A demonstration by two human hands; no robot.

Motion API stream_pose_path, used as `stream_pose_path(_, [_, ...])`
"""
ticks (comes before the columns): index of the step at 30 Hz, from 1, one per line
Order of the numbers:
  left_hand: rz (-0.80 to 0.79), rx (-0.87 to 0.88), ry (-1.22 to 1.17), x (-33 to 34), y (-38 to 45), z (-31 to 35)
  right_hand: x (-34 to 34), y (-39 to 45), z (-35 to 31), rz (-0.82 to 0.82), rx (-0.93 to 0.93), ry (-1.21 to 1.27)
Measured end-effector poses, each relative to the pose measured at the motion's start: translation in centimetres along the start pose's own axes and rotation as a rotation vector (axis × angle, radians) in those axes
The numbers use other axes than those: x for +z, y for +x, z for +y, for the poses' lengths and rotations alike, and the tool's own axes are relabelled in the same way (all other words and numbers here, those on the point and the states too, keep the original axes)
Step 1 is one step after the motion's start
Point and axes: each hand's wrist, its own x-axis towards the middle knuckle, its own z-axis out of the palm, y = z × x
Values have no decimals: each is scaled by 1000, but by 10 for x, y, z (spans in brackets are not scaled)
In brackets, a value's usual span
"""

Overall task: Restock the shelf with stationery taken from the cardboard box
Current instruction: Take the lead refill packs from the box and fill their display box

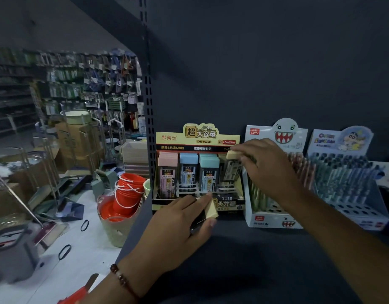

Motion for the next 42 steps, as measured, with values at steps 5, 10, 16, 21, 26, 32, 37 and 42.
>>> stream_pose_path(5, [-6,-7,-3,-2,0,0,-2,8,6,-55,16,37])
stream_pose_path(10, [-18,-9,-2,-2,0,-1,-2,14,12,-134,6,81])
stream_pose_path(16, [-20,-6,-8,0,0,-1,-2,23,12,-177,48,166])
stream_pose_path(21, [-29,-9,1,1,1,0,-2,30,13,-208,121,246])
stream_pose_path(26, [-25,-19,-1,1,1,2,-4,33,15,-233,124,237])
stream_pose_path(32, [-41,19,-11,2,1,3,0,33,20,-254,99,181])
stream_pose_path(37, [-54,13,-6,1,1,1,4,35,21,-279,96,193])
stream_pose_path(42, [-66,20,-4,2,1,3,8,43,24,-270,92,213])
